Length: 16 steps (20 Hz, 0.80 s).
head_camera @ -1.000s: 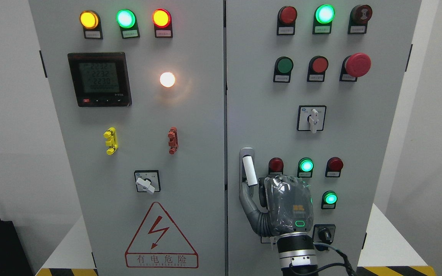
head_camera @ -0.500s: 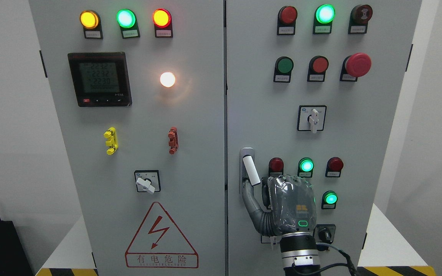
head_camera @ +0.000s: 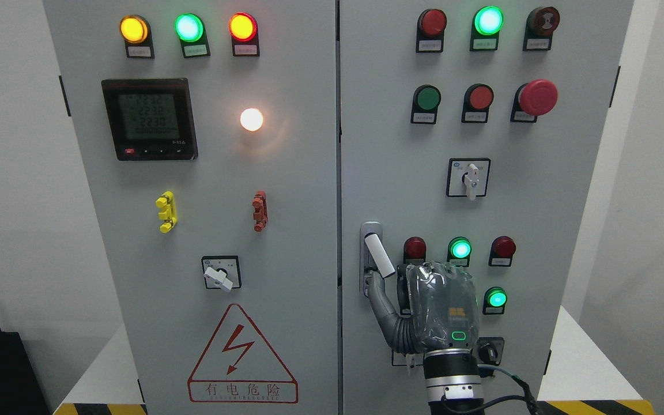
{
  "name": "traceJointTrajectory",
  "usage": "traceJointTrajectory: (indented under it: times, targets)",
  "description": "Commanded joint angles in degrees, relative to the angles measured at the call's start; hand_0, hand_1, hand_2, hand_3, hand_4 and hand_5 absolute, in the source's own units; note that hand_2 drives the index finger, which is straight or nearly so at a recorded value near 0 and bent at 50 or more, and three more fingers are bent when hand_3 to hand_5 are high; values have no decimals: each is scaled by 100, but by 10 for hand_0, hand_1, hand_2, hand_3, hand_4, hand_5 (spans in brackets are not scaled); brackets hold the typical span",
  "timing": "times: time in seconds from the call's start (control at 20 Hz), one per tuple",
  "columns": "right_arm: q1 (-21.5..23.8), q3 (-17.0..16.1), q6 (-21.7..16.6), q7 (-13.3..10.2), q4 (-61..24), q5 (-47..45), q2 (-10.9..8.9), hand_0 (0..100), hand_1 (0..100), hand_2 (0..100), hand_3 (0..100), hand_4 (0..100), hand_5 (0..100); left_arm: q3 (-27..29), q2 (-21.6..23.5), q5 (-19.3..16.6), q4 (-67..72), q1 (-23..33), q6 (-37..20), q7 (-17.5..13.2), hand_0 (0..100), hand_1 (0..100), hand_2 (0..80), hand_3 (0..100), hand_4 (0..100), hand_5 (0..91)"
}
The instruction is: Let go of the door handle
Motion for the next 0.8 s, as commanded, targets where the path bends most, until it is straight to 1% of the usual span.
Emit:
traceJointTrajectory:
  times: [0.0, 0.4, 0.75]
  targets:
    - [12, -74, 1, -4, -30, -3, -7, 642, 249, 1000, 1000, 1000, 969, -79, -1, 0, 114, 0, 1, -4, 120, 389, 0, 0, 0, 0]
    - [12, -83, 1, -56, -30, -3, -7, 637, 258, 1000, 1000, 1000, 970, -79, -1, 0, 114, 0, 1, -4, 120, 389, 0, 0, 0, 0]
    - [12, -92, 1, -56, -30, -3, -16, 631, 265, 1000, 1000, 1000, 970, -79, -1, 0, 114, 0, 1, -4, 120, 389, 0, 0, 0, 0]
